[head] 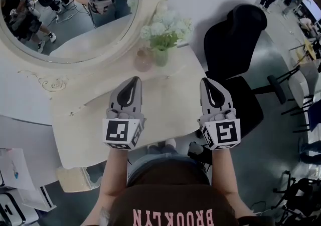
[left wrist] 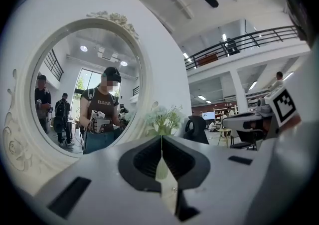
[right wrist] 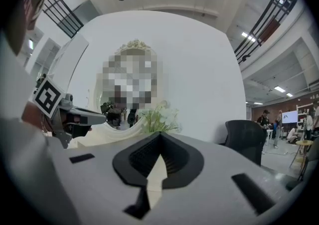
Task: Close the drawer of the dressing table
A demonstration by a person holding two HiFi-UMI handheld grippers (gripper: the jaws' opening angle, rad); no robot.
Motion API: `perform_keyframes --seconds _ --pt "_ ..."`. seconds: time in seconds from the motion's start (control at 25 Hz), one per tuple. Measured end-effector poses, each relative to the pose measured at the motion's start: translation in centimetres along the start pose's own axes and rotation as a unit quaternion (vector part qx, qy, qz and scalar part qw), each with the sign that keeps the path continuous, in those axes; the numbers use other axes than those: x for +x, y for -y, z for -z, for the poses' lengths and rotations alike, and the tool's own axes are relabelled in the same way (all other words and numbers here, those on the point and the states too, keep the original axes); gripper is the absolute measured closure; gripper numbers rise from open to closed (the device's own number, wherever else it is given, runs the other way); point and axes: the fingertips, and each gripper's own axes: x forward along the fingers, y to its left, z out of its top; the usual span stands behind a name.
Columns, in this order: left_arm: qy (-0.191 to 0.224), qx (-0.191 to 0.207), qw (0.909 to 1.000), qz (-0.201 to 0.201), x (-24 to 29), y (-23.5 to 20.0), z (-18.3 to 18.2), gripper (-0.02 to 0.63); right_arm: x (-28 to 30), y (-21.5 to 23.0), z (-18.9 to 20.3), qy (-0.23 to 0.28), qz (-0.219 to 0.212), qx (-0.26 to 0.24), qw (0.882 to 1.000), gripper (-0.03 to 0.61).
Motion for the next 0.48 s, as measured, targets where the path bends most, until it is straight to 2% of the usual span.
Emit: perform_keyframes --seconds 0.16,0.48 --pt "0.02 0.002 0.9998 0.006 -0.1 0.0 -2.8 0.609 0.1 0.2 -2.0 0.012 0.012 -0.01 1.0 0.581" --pt "0.039 0.017 0.9991 0.0 -0.2 -0.4 -5.2 0.609 0.4 -0.7 -5.1 0.046 0.002 -0.017 0.999 0.581"
